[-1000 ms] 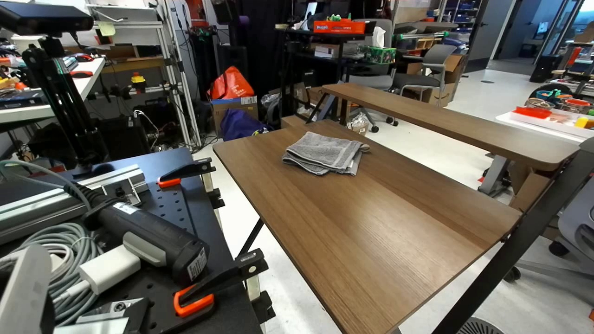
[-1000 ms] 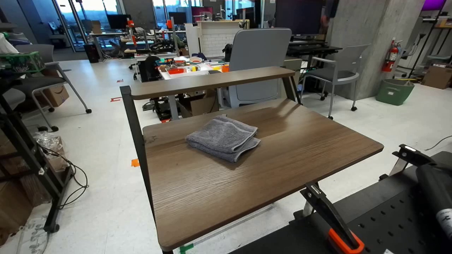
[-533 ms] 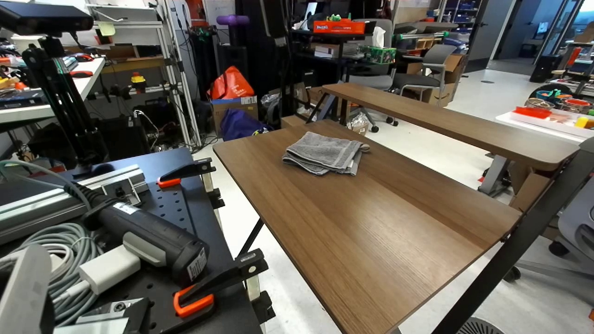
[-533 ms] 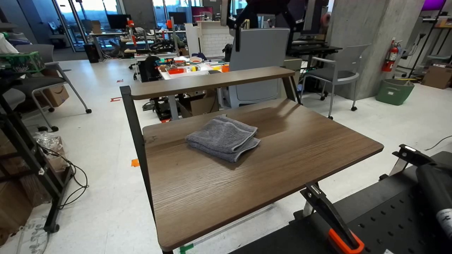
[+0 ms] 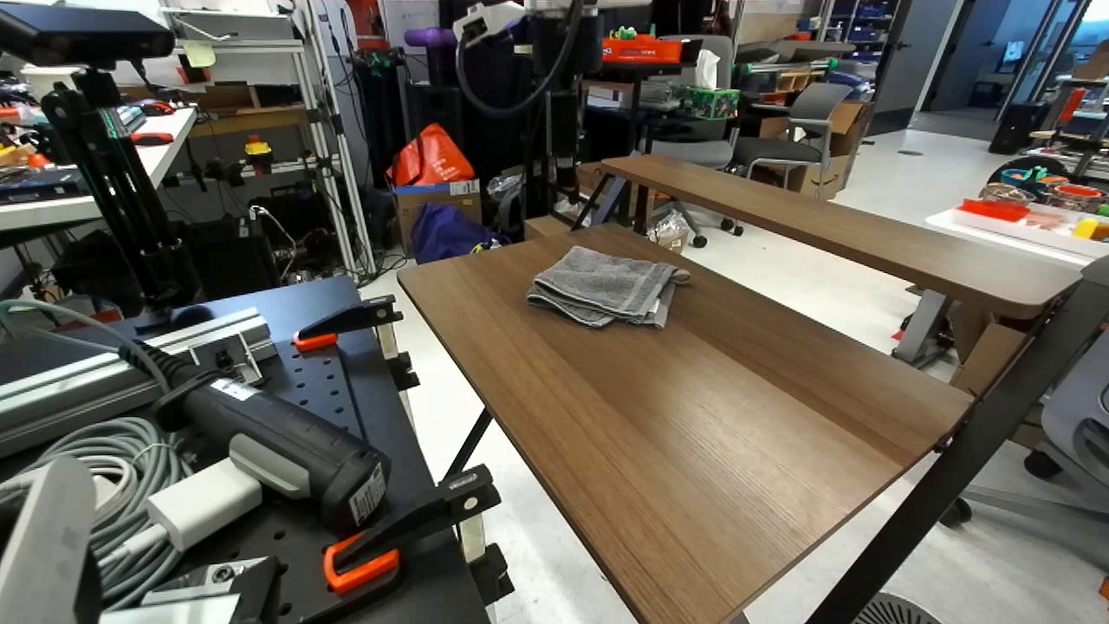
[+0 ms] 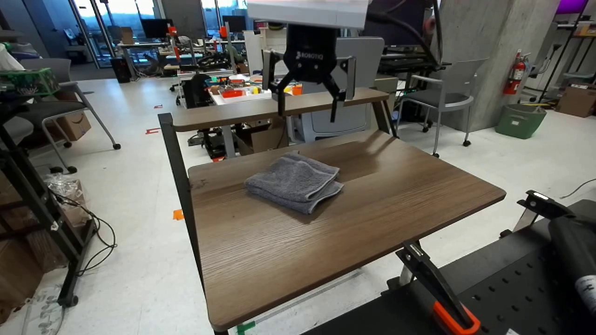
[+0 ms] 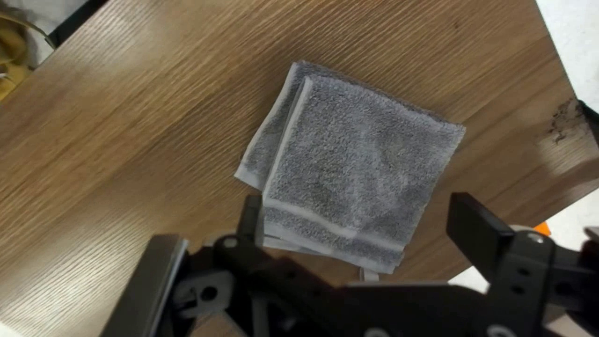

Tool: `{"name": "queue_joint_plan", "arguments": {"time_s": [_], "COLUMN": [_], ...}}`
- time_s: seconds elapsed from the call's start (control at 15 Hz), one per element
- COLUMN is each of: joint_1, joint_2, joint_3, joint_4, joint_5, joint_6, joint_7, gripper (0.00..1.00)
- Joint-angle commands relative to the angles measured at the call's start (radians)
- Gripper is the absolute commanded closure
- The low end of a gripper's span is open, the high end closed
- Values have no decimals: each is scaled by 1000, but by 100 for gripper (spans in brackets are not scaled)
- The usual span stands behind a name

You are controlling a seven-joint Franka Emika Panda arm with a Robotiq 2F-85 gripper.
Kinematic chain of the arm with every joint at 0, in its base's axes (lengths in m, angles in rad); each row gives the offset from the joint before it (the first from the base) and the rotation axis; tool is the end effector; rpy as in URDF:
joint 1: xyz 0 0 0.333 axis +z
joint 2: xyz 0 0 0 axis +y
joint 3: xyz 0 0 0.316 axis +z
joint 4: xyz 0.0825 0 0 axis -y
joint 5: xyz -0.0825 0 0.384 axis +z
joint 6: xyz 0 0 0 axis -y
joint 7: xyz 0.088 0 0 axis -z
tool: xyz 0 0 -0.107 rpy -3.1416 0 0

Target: Move the towel to the right

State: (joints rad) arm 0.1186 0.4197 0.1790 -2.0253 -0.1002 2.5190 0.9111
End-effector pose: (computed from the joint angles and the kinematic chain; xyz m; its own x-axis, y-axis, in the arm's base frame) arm 0.5838 0.1766 0.2500 0.8495 -0.5258 0.0447 -0.5223 -0.8499 -0.0703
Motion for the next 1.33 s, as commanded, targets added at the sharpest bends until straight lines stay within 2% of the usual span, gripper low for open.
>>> {"name": "queue_joint_plan", "arguments": {"time_s": [0.0, 0.6, 1.27], "joint_1": [45, 80, 104], "joint_2": [134, 361, 523], "joint_3": [-39, -102, -131], "joint_4": [141, 352, 521], "joint_5": [95, 170, 179], "joint_6": [-26, -35, -83], "joint_7": [-82, -125, -113], "gripper": [0, 0, 0]}}
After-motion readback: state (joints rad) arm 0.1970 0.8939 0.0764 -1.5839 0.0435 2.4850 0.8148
